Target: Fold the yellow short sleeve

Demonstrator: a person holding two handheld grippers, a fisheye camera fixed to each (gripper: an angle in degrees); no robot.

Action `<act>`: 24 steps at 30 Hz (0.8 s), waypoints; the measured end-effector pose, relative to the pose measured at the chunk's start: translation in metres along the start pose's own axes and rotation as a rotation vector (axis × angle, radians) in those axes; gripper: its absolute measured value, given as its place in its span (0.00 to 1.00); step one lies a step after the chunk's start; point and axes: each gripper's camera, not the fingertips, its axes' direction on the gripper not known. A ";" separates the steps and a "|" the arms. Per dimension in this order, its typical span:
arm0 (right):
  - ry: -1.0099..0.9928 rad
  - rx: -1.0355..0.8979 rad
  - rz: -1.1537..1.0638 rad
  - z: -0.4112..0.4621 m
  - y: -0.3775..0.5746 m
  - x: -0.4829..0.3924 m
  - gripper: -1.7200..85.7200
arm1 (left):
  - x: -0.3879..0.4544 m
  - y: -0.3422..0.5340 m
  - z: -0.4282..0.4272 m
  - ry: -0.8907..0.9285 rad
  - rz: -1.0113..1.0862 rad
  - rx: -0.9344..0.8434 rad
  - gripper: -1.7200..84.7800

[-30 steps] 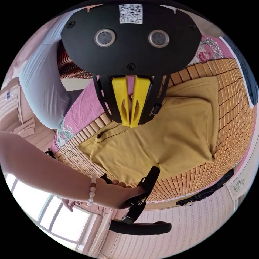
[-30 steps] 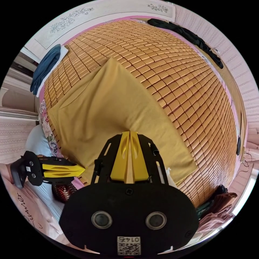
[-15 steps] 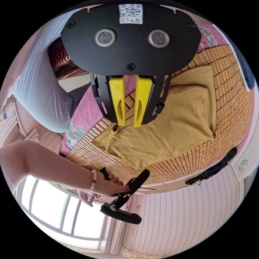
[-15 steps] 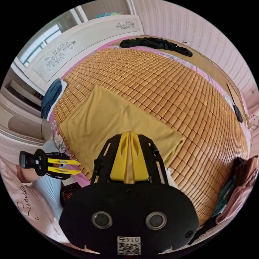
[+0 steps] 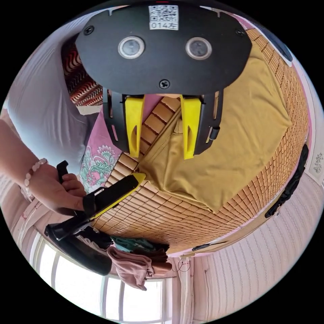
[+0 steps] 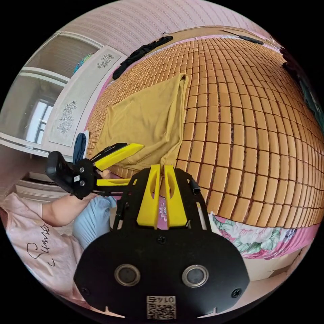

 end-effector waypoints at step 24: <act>-0.345 0.365 0.241 -0.109 -0.028 0.132 0.15 | 0.018 -0.006 -0.055 0.087 0.071 0.063 0.01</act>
